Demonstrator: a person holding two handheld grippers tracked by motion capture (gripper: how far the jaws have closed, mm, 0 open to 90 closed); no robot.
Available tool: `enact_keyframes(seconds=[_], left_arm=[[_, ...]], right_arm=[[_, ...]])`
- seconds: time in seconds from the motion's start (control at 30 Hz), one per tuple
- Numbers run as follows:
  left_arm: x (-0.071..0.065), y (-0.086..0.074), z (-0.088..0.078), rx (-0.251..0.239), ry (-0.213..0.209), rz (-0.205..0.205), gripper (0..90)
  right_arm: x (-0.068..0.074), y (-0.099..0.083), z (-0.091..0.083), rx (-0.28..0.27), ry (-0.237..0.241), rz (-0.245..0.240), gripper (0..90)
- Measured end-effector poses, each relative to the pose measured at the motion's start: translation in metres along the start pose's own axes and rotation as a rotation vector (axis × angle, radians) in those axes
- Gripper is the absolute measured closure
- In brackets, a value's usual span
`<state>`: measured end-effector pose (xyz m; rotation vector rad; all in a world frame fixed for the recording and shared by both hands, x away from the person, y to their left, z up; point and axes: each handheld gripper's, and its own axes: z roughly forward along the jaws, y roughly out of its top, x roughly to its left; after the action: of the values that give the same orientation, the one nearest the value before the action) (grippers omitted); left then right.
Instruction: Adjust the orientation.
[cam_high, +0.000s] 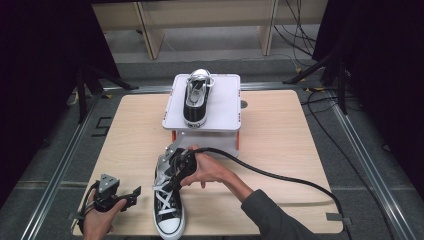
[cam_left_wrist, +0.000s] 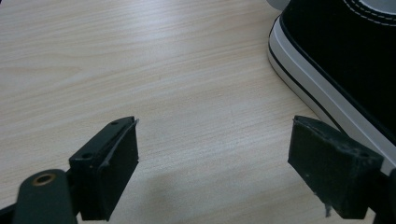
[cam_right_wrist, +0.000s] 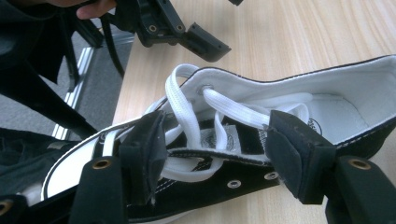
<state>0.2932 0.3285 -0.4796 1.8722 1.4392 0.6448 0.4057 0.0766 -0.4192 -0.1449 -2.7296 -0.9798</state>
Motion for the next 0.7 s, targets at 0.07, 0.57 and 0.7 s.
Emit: enact_keyframes(seconds=[0.07, 0.57, 0.7], left_arm=[[0.0, 0.0, 0.001, -0.004, 0.0, -0.004, 15.6], [-0.001, 0.0, 0.001, -0.003, -0.004, -0.004, 15.6], [0.0, 0.0, 0.002, -0.004, -0.011, -0.007, 15.8]], right_arm=[[-0.001, 0.0, 0.001, -0.004, 0.008, 0.001, 37.6], [-0.012, -0.003, 0.001, -0.015, -0.067, -0.161, 66.5], [-0.009, -0.005, -0.003, 0.029, -0.067, -0.184, 80.2]])
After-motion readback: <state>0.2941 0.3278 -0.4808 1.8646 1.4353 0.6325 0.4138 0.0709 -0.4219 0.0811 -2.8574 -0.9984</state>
